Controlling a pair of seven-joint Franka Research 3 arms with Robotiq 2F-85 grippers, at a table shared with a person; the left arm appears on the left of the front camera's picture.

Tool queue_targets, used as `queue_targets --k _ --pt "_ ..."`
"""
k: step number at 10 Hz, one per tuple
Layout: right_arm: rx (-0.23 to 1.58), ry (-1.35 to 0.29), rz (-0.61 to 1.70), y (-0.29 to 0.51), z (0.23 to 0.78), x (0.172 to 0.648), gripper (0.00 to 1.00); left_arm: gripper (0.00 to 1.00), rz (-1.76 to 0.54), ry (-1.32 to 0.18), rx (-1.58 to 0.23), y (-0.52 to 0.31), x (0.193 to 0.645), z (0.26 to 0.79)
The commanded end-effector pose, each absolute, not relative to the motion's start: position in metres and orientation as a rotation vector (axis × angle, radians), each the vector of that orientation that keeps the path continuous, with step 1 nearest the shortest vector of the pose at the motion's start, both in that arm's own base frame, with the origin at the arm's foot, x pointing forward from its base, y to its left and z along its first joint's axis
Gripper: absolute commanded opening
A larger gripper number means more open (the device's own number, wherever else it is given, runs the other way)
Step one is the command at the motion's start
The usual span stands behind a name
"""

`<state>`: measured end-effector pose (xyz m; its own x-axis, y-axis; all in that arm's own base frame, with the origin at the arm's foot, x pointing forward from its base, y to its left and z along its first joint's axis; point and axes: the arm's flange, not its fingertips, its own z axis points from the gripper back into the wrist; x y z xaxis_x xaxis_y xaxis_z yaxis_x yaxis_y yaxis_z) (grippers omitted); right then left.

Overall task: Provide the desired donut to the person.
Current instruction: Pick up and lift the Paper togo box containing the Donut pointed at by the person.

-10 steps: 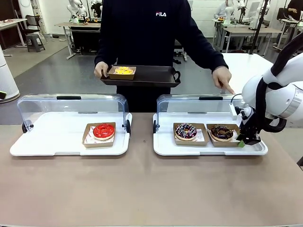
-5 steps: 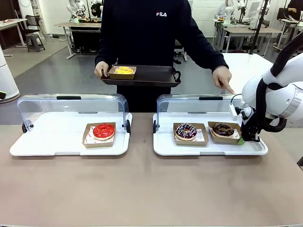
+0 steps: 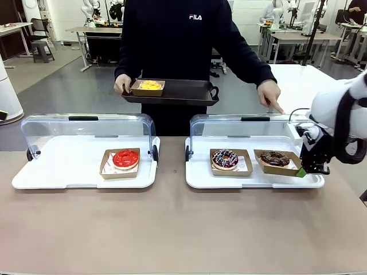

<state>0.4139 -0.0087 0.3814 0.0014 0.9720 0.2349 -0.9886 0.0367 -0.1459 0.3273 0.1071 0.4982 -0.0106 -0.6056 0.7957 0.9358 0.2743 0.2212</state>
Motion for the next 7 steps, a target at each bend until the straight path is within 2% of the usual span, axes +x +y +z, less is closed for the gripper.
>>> queue_targets --k 1,4,7 --pt "0.087 -0.301 1.564 0.001 0.415 0.362 0.0 1.0 -1.289 -0.989 -0.446 0.107 0.328 0.496" --pt "0.095 -0.305 1.658 0.017 0.467 0.301 0.0 1.0 -1.289 -0.989 -0.446 0.107 0.328 0.496" --pt "-0.043 -0.363 1.654 0.025 0.522 0.291 0.0 1.0 -1.289 -0.989 -0.446 0.107 0.328 0.496"
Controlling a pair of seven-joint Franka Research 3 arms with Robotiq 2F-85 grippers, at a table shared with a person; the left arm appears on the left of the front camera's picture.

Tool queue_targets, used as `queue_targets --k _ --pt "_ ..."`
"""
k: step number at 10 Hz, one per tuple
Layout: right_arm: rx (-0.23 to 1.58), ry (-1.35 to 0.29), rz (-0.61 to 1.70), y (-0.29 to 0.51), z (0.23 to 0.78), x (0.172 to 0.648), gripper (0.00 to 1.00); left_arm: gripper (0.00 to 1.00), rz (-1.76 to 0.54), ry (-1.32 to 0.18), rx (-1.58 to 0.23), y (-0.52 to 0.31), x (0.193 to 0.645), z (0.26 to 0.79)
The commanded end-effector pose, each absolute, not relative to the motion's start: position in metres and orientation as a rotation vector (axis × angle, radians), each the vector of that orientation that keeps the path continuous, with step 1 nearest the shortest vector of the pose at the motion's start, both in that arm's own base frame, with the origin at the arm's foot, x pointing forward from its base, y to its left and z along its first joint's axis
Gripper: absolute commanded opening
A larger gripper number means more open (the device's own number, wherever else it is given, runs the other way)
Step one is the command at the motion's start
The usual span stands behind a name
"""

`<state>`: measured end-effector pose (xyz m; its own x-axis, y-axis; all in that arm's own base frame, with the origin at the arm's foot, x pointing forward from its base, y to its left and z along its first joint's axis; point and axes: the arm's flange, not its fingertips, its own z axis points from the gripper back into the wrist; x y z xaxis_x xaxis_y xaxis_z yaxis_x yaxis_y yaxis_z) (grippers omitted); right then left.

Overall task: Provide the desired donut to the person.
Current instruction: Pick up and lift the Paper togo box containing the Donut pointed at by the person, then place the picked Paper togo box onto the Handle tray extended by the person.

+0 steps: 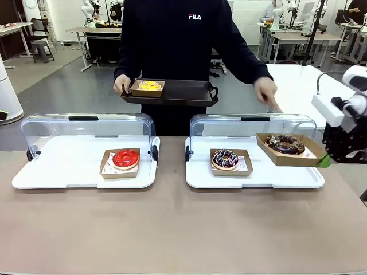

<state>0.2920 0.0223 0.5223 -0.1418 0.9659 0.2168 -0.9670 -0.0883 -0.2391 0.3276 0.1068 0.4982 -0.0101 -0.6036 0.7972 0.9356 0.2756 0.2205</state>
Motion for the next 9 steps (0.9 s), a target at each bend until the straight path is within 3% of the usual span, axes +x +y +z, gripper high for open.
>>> queue_targets --k 1,9 --pt "-0.055 -0.398 1.672 0.027 0.533 0.292 0.0 1.0 -1.289 -0.989 -0.446 0.107 0.328 0.496" --pt "-0.029 -0.393 1.676 0.024 0.534 0.286 0.0 1.0 -1.289 -0.989 -0.446 0.107 0.328 0.496"
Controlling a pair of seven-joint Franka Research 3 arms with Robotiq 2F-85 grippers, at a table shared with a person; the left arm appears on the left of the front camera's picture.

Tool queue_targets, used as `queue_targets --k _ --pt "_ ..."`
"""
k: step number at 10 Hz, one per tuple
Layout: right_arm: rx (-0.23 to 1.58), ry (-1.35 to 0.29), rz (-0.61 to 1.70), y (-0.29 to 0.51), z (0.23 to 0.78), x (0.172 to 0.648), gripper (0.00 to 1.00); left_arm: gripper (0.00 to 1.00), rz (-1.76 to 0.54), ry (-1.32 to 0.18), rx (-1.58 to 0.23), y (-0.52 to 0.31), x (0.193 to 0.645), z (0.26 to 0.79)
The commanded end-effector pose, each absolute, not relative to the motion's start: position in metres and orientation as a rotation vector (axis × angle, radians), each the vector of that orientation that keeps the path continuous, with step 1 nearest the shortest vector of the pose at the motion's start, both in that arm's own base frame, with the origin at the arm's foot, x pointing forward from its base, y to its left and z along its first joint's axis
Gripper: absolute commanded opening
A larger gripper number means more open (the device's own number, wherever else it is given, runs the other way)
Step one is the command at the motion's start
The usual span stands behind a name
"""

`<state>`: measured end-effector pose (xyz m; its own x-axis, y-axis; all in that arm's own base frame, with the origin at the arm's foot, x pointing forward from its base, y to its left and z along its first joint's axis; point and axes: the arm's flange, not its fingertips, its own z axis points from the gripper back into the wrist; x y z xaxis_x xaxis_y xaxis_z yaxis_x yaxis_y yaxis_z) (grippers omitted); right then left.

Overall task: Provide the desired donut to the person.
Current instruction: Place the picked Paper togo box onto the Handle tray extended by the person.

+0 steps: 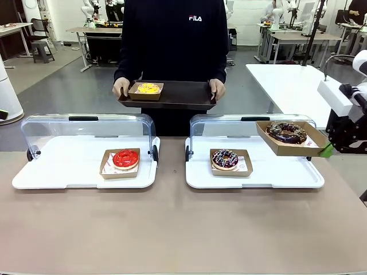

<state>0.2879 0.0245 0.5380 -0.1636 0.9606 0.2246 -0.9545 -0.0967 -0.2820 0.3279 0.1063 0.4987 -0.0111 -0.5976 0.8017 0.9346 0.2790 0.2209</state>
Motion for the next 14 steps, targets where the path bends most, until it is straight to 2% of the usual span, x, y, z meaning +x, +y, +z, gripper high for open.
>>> queue_targets --k 1,14 --pt "-0.029 -0.393 1.676 0.0243 0.5336 0.2862 0.0 1.0 -1.289 -0.989 -0.446 0.1073 0.3276 0.4956" --pt "-0.029 -0.393 1.676 0.0243 0.5336 0.2862 0.0 1.0 -1.289 -0.989 -0.446 0.1073 0.3276 0.4956"
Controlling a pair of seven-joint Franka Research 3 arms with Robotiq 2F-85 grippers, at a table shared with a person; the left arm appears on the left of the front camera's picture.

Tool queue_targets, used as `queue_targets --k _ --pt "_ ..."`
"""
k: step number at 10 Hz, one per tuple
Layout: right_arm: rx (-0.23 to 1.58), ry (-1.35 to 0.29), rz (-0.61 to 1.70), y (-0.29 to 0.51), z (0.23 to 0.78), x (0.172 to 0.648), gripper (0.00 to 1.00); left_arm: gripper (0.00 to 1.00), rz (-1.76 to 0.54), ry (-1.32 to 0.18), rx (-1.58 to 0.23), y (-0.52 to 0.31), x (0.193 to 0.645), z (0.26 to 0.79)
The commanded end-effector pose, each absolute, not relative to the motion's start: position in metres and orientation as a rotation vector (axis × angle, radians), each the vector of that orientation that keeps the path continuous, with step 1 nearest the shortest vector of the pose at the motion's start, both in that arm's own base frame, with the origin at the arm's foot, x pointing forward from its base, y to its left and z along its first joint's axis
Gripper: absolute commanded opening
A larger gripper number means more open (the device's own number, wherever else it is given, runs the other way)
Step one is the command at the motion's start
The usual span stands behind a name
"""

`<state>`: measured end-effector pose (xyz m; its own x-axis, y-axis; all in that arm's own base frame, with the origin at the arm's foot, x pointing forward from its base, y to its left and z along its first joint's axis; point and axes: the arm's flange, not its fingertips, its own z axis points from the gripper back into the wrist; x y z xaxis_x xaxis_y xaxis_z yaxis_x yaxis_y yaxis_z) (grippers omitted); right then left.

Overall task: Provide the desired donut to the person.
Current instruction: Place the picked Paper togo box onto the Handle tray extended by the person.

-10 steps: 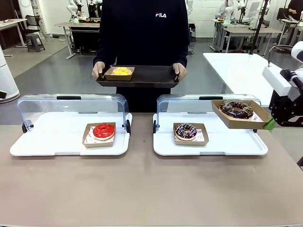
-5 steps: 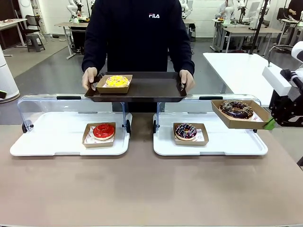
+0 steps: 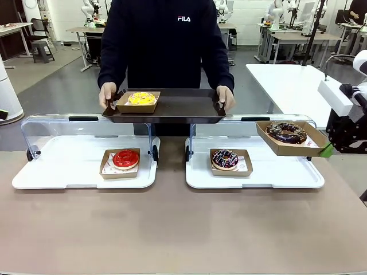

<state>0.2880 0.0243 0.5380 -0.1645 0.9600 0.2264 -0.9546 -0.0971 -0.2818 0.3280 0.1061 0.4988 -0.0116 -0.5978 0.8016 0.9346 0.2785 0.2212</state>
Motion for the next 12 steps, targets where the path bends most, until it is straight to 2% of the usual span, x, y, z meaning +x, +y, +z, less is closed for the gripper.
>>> queue_targets --k 1,8,12 --pt "-0.029 -0.393 1.676 0.024 0.534 0.286 0.0 1.0 -1.289 -0.989 -0.446 0.107 0.328 0.496" --pt "-0.017 -0.418 1.685 0.024 0.538 0.288 0.02 1.0 -1.289 -0.989 -0.446 0.107 0.328 0.496" --pt "-0.093 -0.431 1.54 0.145 0.605 0.363 0.02 1.0 -1.289 -0.989 -0.446 0.107 0.328 0.496"
